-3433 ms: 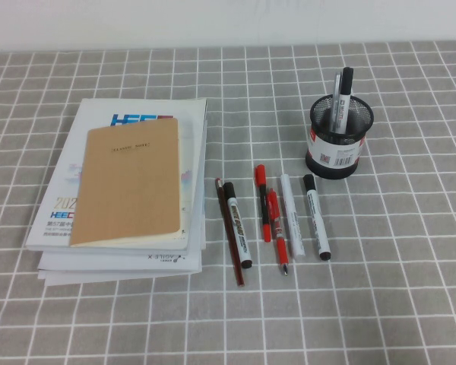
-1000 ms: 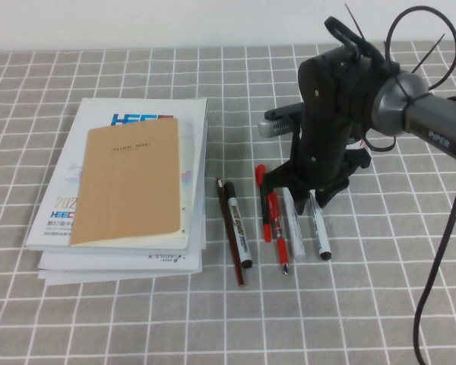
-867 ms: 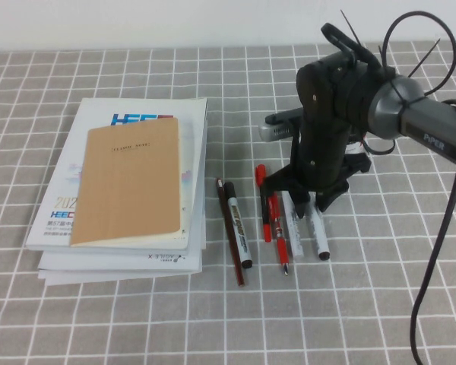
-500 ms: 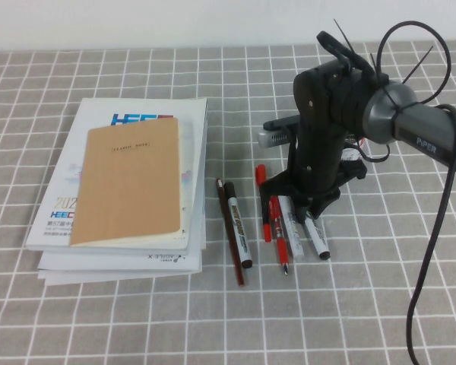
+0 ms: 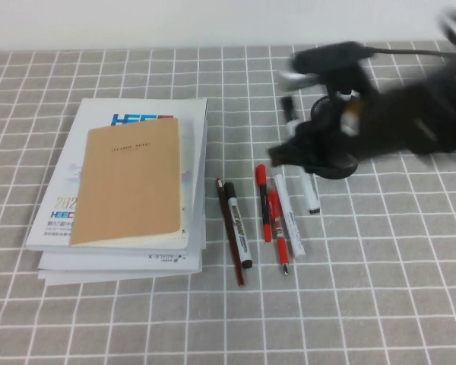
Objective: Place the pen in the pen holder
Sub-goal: Place the pen onto the pen holder
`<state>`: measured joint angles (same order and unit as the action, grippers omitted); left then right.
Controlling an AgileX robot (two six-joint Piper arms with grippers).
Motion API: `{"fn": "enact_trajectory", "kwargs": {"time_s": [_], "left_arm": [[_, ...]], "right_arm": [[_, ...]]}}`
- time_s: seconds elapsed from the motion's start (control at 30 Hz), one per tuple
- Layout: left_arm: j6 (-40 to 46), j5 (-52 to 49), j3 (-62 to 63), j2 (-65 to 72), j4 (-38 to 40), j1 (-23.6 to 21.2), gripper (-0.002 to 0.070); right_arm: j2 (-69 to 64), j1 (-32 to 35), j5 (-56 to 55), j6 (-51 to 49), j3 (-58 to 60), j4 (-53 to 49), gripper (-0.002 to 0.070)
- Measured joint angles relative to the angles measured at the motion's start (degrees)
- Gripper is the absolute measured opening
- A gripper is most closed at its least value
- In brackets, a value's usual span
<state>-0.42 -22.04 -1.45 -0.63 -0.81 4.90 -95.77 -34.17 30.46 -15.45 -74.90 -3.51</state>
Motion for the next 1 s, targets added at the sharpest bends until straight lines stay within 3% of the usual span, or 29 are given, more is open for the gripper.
{"fn": "enact_trajectory", "kwargs": {"time_s": [0.2, 0.33, 0.6, 1.0], "left_arm": [[0.0, 0.0, 0.0, 0.0, 0.0, 0.0, -0.0005], [0.0, 0.0, 0.0, 0.0, 0.0, 0.0, -0.0005], [0.0, 0.0, 0.0, 0.0, 0.0, 0.0, -0.0005], [0.0, 0.0, 0.0, 0.0, 0.0, 0.0, -0.0005]], "right_arm": [[12.43, 2.94, -47.88, 1.27, 28.01, -0.9, 0.01], [12.09, 6.22, -71.23, 8.59, 35.71, -0.66, 0.01], [2.97, 10.19, -79.63, 17.14, 30.06, 4.8, 0.01], [-10.5, 11.86, -80.39, 16.57, 21.77, 5.83, 0.01]]}}
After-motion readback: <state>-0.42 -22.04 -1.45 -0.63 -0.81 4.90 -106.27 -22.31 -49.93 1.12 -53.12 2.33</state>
